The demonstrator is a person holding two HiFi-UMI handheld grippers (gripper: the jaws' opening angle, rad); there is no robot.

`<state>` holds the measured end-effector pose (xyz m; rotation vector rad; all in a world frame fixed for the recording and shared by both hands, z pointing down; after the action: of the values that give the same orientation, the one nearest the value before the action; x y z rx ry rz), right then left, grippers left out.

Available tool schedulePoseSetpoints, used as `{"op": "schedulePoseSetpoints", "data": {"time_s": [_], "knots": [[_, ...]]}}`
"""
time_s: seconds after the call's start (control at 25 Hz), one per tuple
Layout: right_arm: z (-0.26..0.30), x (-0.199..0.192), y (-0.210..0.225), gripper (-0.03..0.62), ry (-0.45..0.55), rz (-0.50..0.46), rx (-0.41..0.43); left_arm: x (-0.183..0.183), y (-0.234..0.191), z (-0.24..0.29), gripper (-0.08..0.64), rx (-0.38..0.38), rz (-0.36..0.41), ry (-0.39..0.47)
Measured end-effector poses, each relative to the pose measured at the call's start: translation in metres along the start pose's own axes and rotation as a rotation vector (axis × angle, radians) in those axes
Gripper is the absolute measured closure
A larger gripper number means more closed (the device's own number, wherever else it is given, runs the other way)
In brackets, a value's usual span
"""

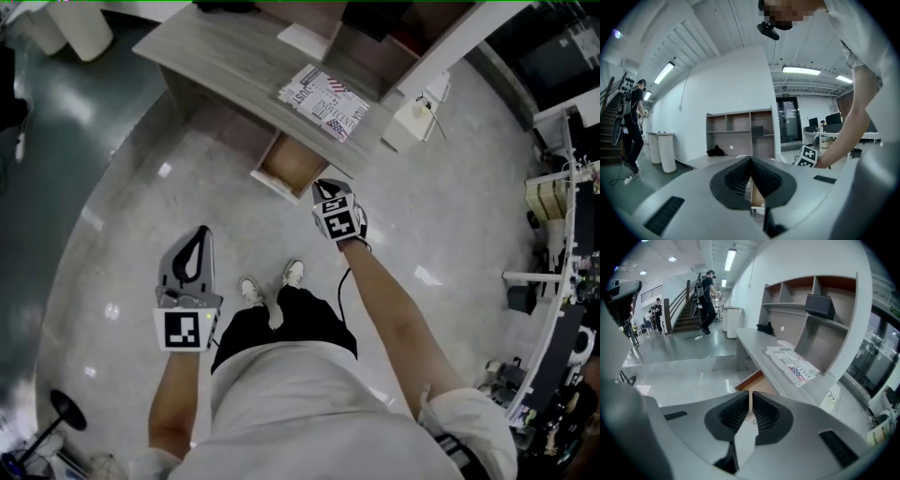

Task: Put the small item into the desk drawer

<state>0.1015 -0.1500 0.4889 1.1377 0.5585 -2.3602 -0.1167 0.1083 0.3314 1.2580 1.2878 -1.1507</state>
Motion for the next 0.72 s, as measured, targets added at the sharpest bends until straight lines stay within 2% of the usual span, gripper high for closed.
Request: {"op": "schedulePoseSetpoints", "data": {"time_s": [0.24, 0.4, 0.72], "knots": [[-0.024, 0.020, 0.017, 0.569, 0.046, 0.064, -0.035, 0.020, 0.007, 0.011, 0.543, -0.020, 0.016, 0.052], [-0.036, 0.037, 0.033, 0.569, 0.113, 0.122, -0.044, 0.031, 0.007, 0.020, 0.543, -0.032, 0.036, 0.075], [-0.055, 0.074, 0.064, 0.569, 0.239, 0.105, -0.045, 0.049, 0.006, 0.037, 0.543, -0.012, 0.070, 0.116]]}}
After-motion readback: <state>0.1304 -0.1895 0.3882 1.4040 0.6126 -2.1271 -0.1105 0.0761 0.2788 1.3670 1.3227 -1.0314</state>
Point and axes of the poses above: the fingertips, and each gripper's own axes: z forward along the fingers, y to its right, x out of its top, the point moved 9 cm from there along -z, backward along the fingers, and after that the axes turned 13 degrees about y, right-handed, at the moved point
